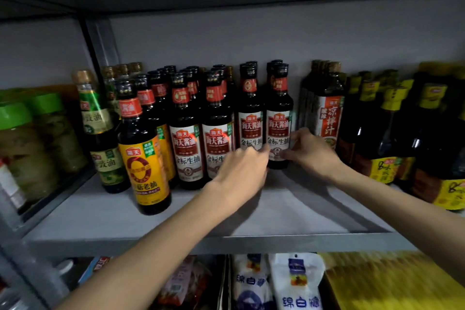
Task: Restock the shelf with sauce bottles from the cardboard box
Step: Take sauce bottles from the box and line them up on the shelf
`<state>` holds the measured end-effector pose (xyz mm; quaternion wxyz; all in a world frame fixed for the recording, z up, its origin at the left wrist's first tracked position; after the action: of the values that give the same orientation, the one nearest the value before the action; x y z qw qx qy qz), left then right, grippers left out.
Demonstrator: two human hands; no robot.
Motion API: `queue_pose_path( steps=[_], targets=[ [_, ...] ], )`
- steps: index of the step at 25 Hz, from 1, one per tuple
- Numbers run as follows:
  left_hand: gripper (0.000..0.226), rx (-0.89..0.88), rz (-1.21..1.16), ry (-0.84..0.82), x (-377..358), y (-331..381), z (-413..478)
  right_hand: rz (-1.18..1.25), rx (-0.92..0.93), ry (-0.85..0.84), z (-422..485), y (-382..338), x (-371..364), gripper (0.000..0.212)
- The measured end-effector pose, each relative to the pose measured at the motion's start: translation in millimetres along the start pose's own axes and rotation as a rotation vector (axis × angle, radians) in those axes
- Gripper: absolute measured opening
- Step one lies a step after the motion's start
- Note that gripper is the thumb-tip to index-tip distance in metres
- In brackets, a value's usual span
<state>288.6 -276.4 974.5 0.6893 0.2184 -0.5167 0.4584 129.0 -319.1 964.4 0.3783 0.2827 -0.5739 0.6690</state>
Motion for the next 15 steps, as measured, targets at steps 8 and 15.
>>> queue_pose_path(
  steps=[8, 15],
  targets=[
    [0.041, 0.142, 0.030, -0.140, -41.9, 1.2, 35.2, 0.101, 0.063, -0.051, 31.5, 8.1, -17.4, 0.056],
    [0.038, 0.173, 0.018, -0.145, -41.2, 2.3, 36.6, 0.123, 0.103, -0.052, 35.0, 12.6, -21.2, 0.055]
  ],
)
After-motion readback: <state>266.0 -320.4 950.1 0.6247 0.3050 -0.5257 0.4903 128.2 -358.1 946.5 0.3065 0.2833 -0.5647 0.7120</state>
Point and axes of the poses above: each hand's wrist, its own z-axis towards the middle knuckle, its own x-axis out of the back of the hand, y = z × x, the point moved 5 cm from there along z, towards the middle knuckle, and after that the axes turned 7 degrees about -y, right-handed, at the moved point
